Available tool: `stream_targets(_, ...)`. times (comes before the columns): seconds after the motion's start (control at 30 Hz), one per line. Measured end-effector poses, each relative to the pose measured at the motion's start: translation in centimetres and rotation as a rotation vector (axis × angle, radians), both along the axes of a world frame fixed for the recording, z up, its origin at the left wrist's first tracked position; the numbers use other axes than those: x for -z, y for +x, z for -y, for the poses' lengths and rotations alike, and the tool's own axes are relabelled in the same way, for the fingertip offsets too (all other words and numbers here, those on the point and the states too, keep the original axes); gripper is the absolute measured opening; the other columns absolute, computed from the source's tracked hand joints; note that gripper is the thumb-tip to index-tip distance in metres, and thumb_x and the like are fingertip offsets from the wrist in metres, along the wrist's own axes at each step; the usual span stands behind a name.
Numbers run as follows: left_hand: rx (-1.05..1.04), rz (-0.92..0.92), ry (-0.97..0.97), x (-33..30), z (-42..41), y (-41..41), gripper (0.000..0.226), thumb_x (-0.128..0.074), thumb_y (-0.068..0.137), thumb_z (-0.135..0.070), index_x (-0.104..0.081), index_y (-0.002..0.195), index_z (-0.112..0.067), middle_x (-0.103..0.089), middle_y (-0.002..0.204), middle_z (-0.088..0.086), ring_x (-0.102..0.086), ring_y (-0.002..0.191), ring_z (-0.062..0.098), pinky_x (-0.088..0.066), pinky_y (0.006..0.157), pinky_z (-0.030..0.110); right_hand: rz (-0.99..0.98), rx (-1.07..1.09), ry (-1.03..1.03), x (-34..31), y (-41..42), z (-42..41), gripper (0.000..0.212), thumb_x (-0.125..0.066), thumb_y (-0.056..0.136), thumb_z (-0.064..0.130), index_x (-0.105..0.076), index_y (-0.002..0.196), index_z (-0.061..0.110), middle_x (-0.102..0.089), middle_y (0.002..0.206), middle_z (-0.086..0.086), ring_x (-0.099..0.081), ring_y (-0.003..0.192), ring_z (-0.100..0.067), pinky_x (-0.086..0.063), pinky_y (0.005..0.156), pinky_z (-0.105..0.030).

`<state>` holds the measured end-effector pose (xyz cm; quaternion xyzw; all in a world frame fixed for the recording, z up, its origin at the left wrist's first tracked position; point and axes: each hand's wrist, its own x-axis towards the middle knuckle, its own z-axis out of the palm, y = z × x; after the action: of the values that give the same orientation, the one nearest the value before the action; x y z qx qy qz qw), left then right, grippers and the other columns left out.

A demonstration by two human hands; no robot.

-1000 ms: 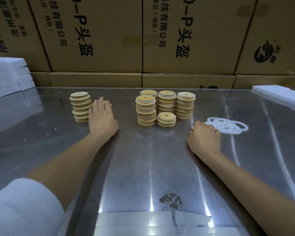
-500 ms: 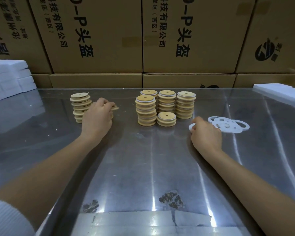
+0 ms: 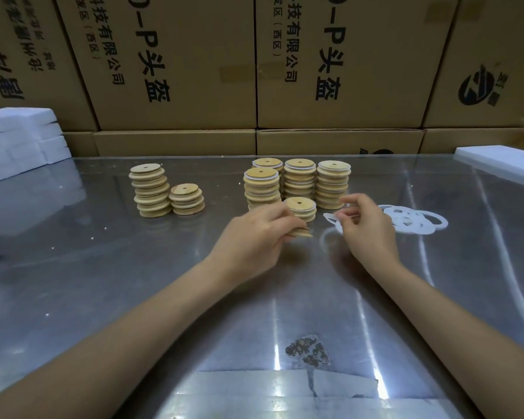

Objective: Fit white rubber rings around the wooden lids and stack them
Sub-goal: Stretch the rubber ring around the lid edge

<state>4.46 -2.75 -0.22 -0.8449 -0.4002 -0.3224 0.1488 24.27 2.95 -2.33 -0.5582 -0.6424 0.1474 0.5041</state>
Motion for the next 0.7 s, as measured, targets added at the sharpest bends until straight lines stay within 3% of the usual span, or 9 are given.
stream_targets(0.17, -0.017, 0.042, -0.125, 1.1, -0.8, 2.3, 0.026, -0.057, 0.092, -0.016, -0.066, 0.116, -0.020, -0.061, 0.108, 0.000, -0.056, 0.102, 0.022, -0.050, 0.071, 0.043, -0.052, -0.051, 0.071, -0.5, -0.2, 0.2, 0.022, -0.064, 0.086, 0.012, -0.058, 0.101, 0.026, -0.059, 0.077, 0.020, -0.058, 0.071, 0.001, -0.042, 0.068, -0.022)
stream_targets(0.27, -0.001, 0.057, -0.176, 1.8, -1.2, 2.5, 0.031, -0.063, 0.088, -0.016, -0.065, 0.119, -0.018, -0.061, 0.109, 0.000, -0.055, 0.103, 0.020, -0.049, 0.074, 0.042, -0.042, -0.081, 0.069, -0.5, -0.4, 0.3, 0.023, -0.065, 0.085, 0.014, -0.057, 0.099, 0.029, -0.063, 0.077, 0.018, -0.061, 0.071, -0.003, -0.047, 0.072, -0.028)
stream_targets(0.37, 0.024, 0.083, -0.229, 2.2, -1.2, 2.1, 0.032, -0.066, 0.086, -0.018, -0.064, 0.118, -0.017, -0.061, 0.107, 0.000, -0.057, 0.103, 0.018, -0.049, 0.078, 0.040, -0.039, -0.118, 0.087, -0.6, -0.7, 0.6, 0.022, -0.066, 0.084, 0.013, -0.058, 0.099, 0.028, -0.068, 0.081, 0.009, -0.062, 0.071, -0.005, -0.047, 0.069, -0.021)
stream_targets(0.53, -0.038, 0.386, -0.262, 2.1, -1.6, 1.2, 0.010, -0.070, 0.084, -0.023, -0.071, 0.090, -0.015, -0.068, 0.089, -0.004, -0.062, 0.083, 0.011, -0.051, 0.076, 0.037, -0.032, -0.197, 0.129, -0.9, -1.3, 1.3, 0.024, -0.070, 0.082, 0.013, -0.060, 0.095, 0.030, -0.067, 0.076, 0.017, -0.065, 0.077, -0.006, -0.047, 0.070, -0.022)
stream_targets(0.7, -0.216, 0.568, -0.357, 2.1, -2.2, -0.1, 0.004, -0.066, 0.086, -0.021, -0.068, 0.090, -0.023, -0.067, 0.082, -0.012, -0.062, 0.076, 0.006, -0.051, 0.073, 0.027, 0.078, -0.381, 0.042, -0.8, -1.7, 2.0, 0.026, -0.072, 0.080, 0.017, -0.062, 0.094, 0.036, -0.071, 0.074, 0.016, -0.065, 0.080, 0.001, -0.047, 0.073, -0.023)
